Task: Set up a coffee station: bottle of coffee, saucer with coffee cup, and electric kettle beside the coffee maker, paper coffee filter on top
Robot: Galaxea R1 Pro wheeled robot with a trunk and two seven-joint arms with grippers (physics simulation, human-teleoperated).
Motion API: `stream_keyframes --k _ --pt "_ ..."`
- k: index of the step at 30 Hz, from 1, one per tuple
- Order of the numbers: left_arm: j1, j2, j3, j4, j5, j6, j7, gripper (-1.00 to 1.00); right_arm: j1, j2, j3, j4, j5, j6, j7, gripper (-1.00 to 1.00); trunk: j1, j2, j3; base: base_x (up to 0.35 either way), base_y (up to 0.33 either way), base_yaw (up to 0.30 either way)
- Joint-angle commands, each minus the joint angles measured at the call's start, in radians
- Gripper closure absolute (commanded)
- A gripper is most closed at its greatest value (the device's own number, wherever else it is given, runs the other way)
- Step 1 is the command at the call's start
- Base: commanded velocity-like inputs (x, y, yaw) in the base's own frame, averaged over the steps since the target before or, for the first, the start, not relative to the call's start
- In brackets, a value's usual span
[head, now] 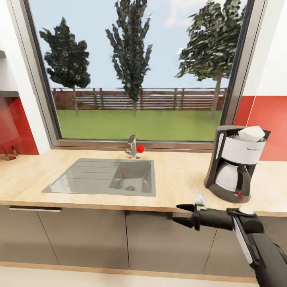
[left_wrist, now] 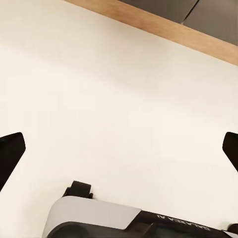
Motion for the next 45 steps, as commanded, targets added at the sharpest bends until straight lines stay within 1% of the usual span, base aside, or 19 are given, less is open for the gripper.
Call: stream_keyframes --k 1,2,3,6,7,12,13,16,17,18,19,21,22,24,25,29,31,37,45 --pt "0.000 -0.001 0.001 -0.001 0.008 -0.001 -0.001 -1.00 0.038 -0.005 -0.029 0.003 0.001 -0.011 0.012 -1.00 0.000 -0.001 -0.001 0.000 0.000 0.000" --pt "0.000 -0.001 0.001 -0.001 0.008 -0.001 -0.001 -1.00 0.056 -0.007 -0.043 0.006 0.003 -0.020 0.016 -1.00 0.000 -0.001 -0.001 0.000 0.000 0.000" --pt "0.000 -0.001 0.001 -0.001 0.008 -0.001 -0.002 -1.00 0.091 -0.012 -0.067 0.019 0.009 -0.045 0.020 -1.00 0.000 -0.001 -0.001 0.000 0.000 0.000" --pt "0.000 -0.001 0.001 -0.001 0.008 -0.001 -0.003 -1.00 0.134 -0.020 -0.090 0.054 0.021 -0.104 0.024 -1.00 0.000 -0.001 -0.001 0.000 0.000 0.000" --pt "0.000 -0.001 0.001 -0.001 0.008 -0.001 -0.004 -1.00 0.194 -0.030 -0.112 0.153 0.043 -0.216 0.027 -1.00 0.000 -0.001 -0.001 0.000 0.000 0.000" --pt "0.000 -0.002 0.000 -0.001 0.009 -0.001 -0.006 -1.00 0.239 -0.057 -0.156 0.287 0.082 -0.305 0.026 -1.00 0.000 -0.001 -0.001 0.000 0.000 0.000" --pt "0.000 -0.002 -0.004 -0.001 0.010 -0.001 -0.006 -1.00 0.254 -0.082 -0.187 0.396 0.114 -0.376 0.025 -1.00 0.000 -0.001 -0.001 0.000 0.000 0.000" --pt "0.000 -0.003 -0.009 -0.001 0.010 0.000 -0.006 -1.00 0.266 -0.156 -0.252 0.662 0.150 -0.524 0.004 -1.00 0.000 -0.001 -0.001 0.000 0.000 0.000" --pt "0.000 -0.004 -0.009 -0.001 0.010 0.000 -0.007 -1.00 0.267 -0.178 -0.258 0.731 0.155 -0.556 -0.020 -1.00 0.000 -0.001 -0.001 0.000 0.000 0.000" --pt "0.000 -0.006 -0.008 0.000 0.010 -0.001 -0.007 -1.00 0.269 -0.213 -0.267 0.852 0.162 -0.611 -0.076 -1.00 0.000 -0.001 -0.001 0.000 0.000 0.000" --pt "0.000 -0.007 -0.008 0.000 0.010 -0.001 -0.007 -1.00 0.269 -0.227 -0.270 0.906 0.164 -0.637 -0.111 -1.00 0.000 -0.001 -0.001 0.000 0.000 0.000" --pt "0.000 -0.008 -0.007 0.000 0.010 -0.001 -0.007 -1.00 0.270 -0.247 -0.275 1.001 0.168 -0.688 -0.193 -1.00 0.000 -0.001 -0.001 0.000 0.000 0.000" --pt "0.000 -0.009 -0.005 0.000 0.010 0.000 -0.007 -1.00 0.270 -0.259 -0.278 1.078 0.170 -0.736 -0.286 -1.00 0.000 -0.001 -0.001 0.000 0.000 0.000" --pt "0.000 -0.009 -0.004 0.001 0.010 0.000 -0.007 -1.00 0.270 -0.266 -0.279 1.133 0.171 -0.776 -0.381 -1.00 0.000 -0.001 -0.001 0.000 0.000 0.000" --pt "0.000 -0.009 -0.003 0.002 0.010 0.000 -0.006 -1.00 0.271 -0.272 -0.280 1.182 0.173 -0.812 -0.488 -1.00 0.000 -0.001 -0.001 0.000 0.000 0.000" --pt "0.000 -0.010 -0.001 0.003 0.009 0.000 -0.006 -1.00 0.271 -0.277 -0.280 1.218 0.174 -0.842 -0.568 -1.00 0.000 -0.001 -0.001 0.000 0.000 0.000" --pt "0.000 -0.010 -0.001 0.003 0.009 0.000 -0.006 -1.00 0.271 -0.277 -0.280 1.225 0.174 -0.847 -0.583 -1.00 0.000 -0.001 -0.001 0.000 0.000 0.000" --pt "0.000 -0.010 0.000 0.004 0.009 0.001 -0.005 -1.00 0.271 -0.281 -0.281 1.235 0.175 -0.856 -0.606 -1.00 0.000 -0.001 -0.001 0.000 0.000 0.000" --pt "0.000 -0.012 0.000 0.004 0.009 0.001 -0.005 -1.00 0.271 -0.281 -0.280 1.234 0.174 -0.853 -0.600 -1.00 0.000 -0.001 -0.001 0.000 0.000 0.000"
